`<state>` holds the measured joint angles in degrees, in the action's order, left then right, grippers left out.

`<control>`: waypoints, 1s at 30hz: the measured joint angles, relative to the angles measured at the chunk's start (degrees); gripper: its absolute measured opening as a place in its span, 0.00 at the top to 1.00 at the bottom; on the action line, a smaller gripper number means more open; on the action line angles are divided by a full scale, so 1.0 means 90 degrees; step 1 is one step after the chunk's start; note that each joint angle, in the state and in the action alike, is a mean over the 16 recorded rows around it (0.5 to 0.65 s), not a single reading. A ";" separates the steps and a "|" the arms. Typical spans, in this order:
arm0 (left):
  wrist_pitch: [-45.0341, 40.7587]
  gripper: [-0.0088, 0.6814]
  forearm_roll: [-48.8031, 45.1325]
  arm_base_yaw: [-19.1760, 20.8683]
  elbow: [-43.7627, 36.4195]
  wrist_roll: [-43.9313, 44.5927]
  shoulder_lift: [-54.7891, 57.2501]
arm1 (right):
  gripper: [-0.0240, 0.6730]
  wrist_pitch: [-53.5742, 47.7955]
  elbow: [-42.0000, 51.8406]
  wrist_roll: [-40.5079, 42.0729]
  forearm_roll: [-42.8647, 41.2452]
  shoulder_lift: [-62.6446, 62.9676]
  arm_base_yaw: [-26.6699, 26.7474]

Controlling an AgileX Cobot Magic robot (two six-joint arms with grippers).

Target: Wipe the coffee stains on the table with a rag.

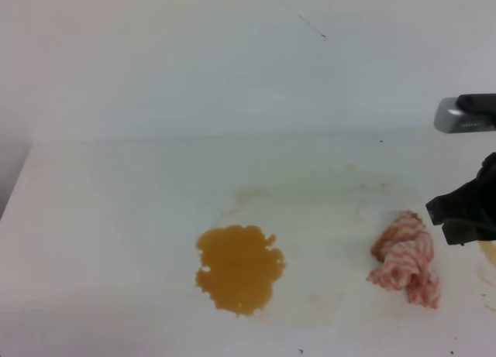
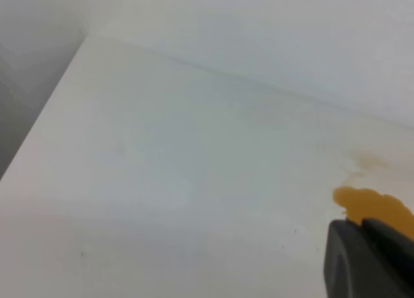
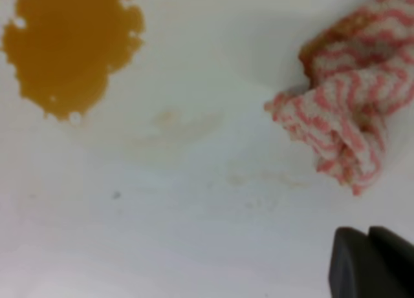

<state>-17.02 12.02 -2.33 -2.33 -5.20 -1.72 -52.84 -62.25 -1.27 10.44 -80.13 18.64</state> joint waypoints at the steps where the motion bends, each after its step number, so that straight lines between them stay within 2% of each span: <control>1: 0.0000 0.99 0.0000 0.0000 0.0000 0.0000 0.0000 | 0.86 -0.0067 -0.0077 0.0000 -0.0029 -0.0079 0.0004; 5: 0.0000 0.99 0.0000 0.0000 0.0000 0.0000 0.0000 | 0.73 -0.0195 -0.0332 0.0070 -0.0108 -0.0407 0.0007; 13: 0.0000 0.99 0.0000 0.0000 0.0000 0.0000 0.0000 | 0.38 0.0187 -0.0571 0.0276 -0.0031 -0.1097 0.0007; 18: 0.0000 0.99 0.0000 0.0000 0.0000 0.0000 0.0000 | 0.24 0.0603 -0.0586 0.0363 0.0080 -0.1589 0.0007; 22: 0.0000 0.99 0.0000 0.0000 0.0000 0.0000 0.0000 | 0.20 0.0837 -0.0586 0.0369 0.0114 -0.2028 0.0007; 25: -0.0001 0.99 0.0000 0.0000 0.0000 0.0000 0.0000 | 0.21 0.0951 -0.0586 0.0360 0.0117 -0.2355 0.0007; 27: -0.0002 0.99 0.0000 0.0000 0.0000 0.0000 0.0000 | 0.25 0.1006 -0.0586 0.0339 0.0113 -0.2558 0.0007; 30: -0.0004 0.99 0.0000 0.0000 0.0000 0.0000 0.0000 | 0.36 0.1074 -0.0586 0.0308 0.0116 -0.2819 0.0007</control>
<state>-17.06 12.02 -2.33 -2.33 -5.20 -1.72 -43.18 -67.52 1.51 11.49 -105.50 18.71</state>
